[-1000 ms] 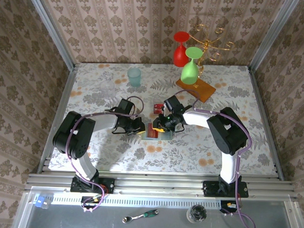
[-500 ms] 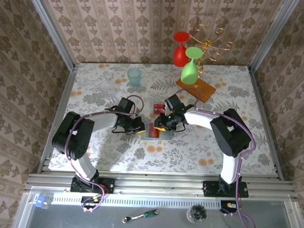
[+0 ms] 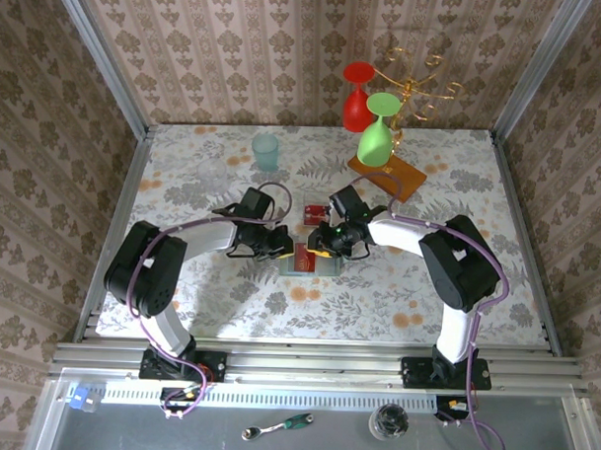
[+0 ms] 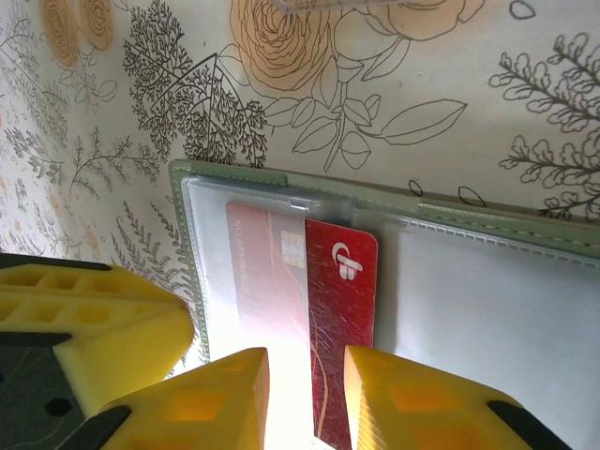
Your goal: Take the credit cards out of the card holder
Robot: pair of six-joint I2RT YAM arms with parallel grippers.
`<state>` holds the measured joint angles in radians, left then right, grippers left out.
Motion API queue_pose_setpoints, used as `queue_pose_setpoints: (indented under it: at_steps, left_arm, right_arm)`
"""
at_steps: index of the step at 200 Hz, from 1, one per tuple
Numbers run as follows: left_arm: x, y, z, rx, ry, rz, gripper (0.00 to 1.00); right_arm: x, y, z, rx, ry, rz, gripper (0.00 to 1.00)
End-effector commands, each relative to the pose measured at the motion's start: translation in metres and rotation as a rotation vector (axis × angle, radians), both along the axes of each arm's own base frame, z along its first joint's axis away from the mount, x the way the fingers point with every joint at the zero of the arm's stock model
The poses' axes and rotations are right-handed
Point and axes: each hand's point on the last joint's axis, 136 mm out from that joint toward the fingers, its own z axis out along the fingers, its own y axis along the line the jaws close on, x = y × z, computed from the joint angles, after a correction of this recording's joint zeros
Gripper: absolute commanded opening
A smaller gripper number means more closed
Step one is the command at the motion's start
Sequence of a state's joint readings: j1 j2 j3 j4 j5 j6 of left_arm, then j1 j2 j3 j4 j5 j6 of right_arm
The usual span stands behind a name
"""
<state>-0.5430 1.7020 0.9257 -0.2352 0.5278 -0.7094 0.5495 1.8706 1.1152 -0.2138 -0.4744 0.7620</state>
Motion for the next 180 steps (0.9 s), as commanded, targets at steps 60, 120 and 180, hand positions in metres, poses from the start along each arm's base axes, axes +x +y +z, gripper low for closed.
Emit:
queue_pose_setpoints:
  at_steps: [60,120,180]
  left_arm:
    - [-0.007,0.002,-0.02,0.047,0.041,-0.029,0.03]
    - [-0.006,0.004,-0.021,0.052,0.045,-0.023,0.03]
    - [-0.009,0.007,-0.025,0.063,0.051,-0.023,0.01]
  right_arm:
    - [-0.006,-0.004,-0.013,-0.009,0.036,-0.004,0.29]
    - [-0.01,-0.003,-0.025,-0.01,0.067,0.001,0.29]
    - [-0.011,0.002,-0.026,0.027,0.08,0.004,0.29]
